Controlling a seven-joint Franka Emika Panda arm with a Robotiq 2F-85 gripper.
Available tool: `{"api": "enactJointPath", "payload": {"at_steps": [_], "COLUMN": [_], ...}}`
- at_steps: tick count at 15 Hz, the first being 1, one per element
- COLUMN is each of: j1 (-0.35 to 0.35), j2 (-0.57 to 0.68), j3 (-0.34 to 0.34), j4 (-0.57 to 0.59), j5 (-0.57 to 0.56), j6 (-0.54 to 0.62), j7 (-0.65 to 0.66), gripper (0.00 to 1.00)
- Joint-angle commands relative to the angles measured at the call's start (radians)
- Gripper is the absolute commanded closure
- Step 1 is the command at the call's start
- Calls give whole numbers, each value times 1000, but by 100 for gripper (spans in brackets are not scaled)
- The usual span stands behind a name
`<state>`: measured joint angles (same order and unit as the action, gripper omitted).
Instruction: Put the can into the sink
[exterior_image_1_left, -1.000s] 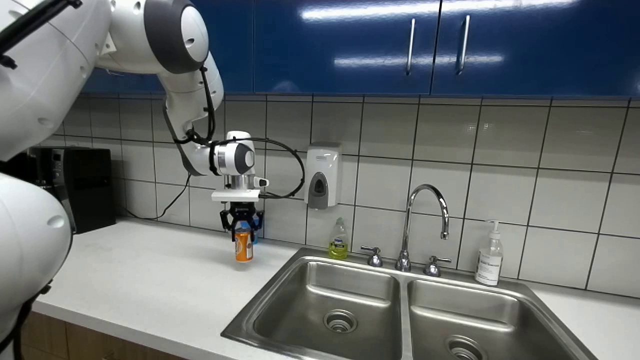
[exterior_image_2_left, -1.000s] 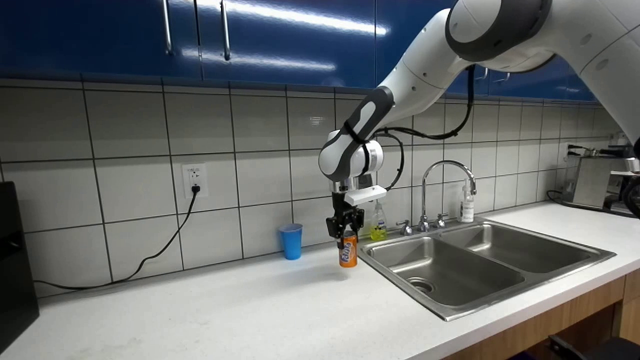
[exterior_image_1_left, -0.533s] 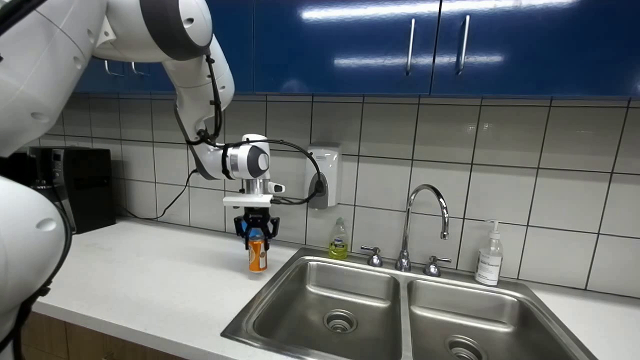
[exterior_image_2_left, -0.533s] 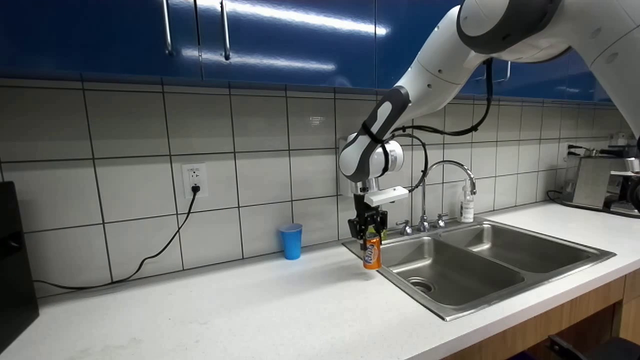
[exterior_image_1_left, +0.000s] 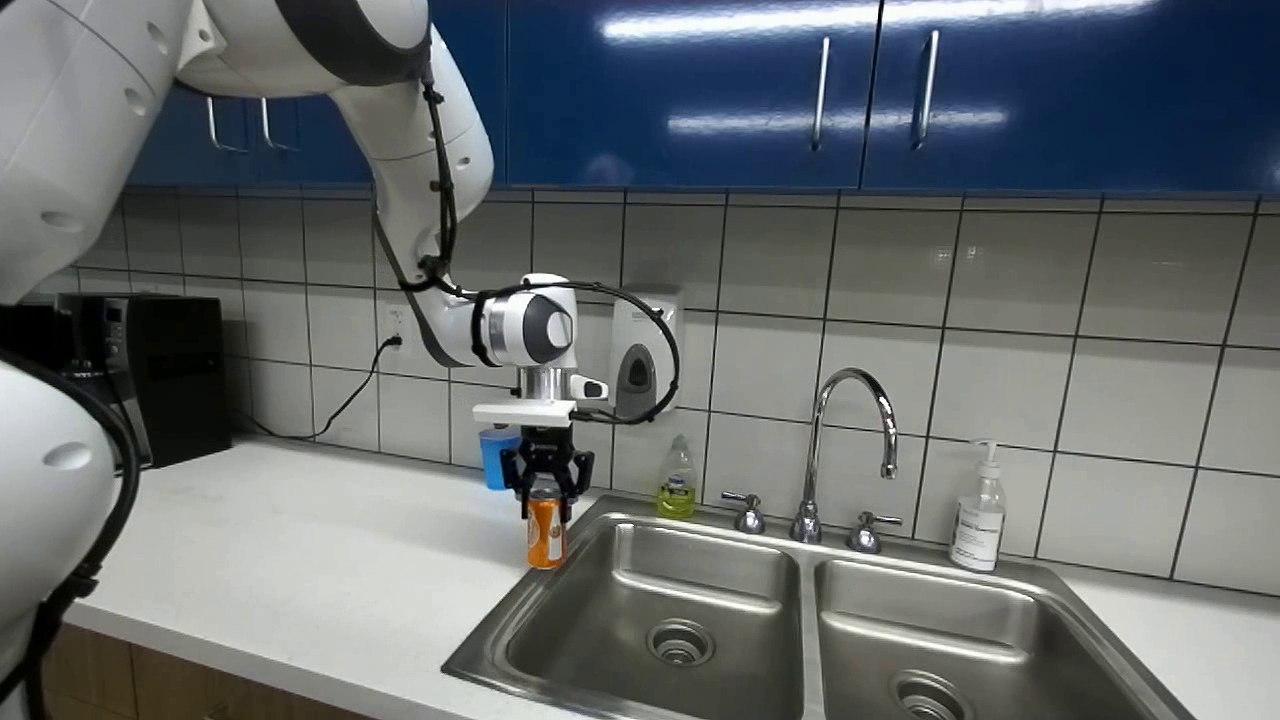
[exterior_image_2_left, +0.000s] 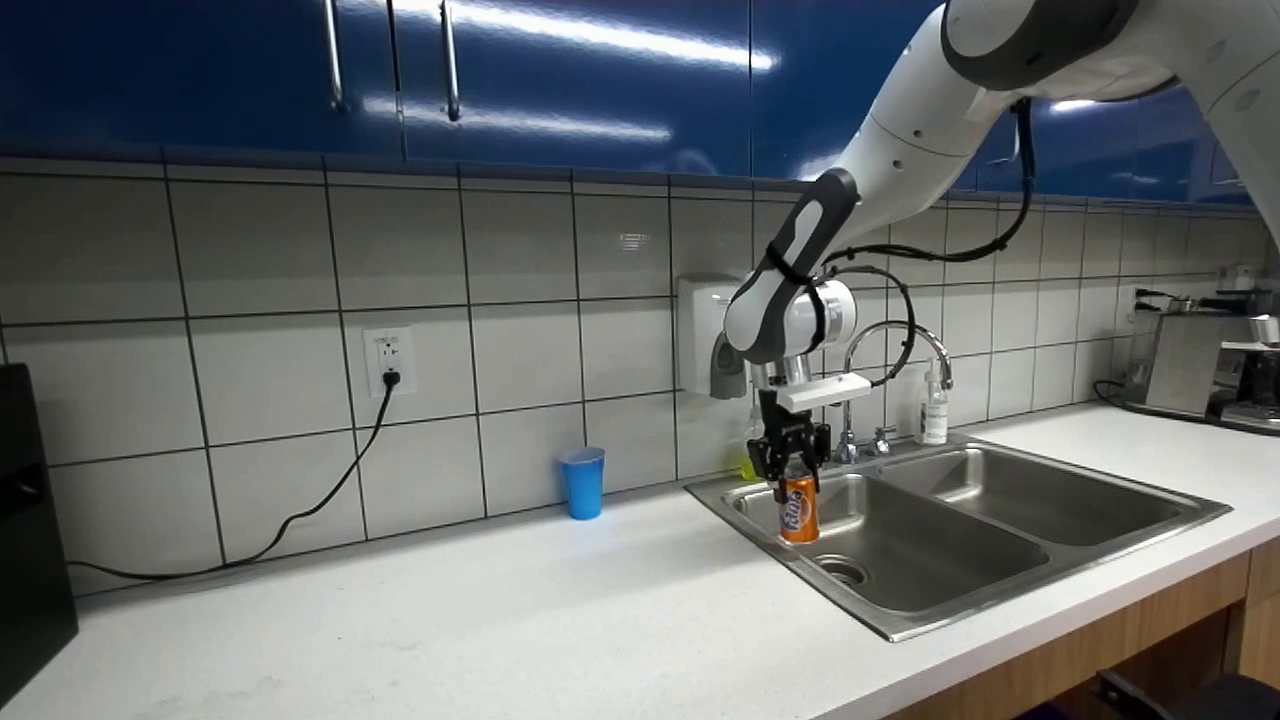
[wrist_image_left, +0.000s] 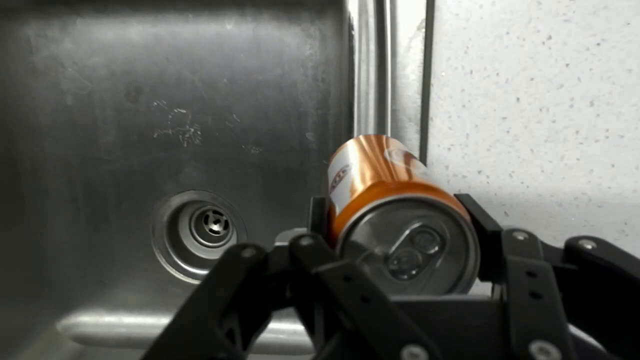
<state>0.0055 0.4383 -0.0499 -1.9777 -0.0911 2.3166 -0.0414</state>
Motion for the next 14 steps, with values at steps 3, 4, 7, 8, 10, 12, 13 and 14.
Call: {"api": "enactJointPath", "payload": {"at_steps": [3, 4, 7, 8, 10, 12, 13, 14], "j1": [-59, -68, -100, -110, -130, -150, -161, -170], "j2": [-78, -82, -80, -76, -64, -48, -37, -25], "j3": [-19, -22, -36, -40, -49, -62, -67, -73], "j4": [-89, -98, -122, -127, -136, -140, -141, -138], "j5": [48, 57, 85, 95, 106, 113, 116, 119], "j6": [26, 35, 70, 82, 110, 140, 154, 167], "j7": [15, 10, -1, -4, -7, -11, -13, -14], "gripper": [62, 62, 62, 62, 62, 62, 62, 62]}}
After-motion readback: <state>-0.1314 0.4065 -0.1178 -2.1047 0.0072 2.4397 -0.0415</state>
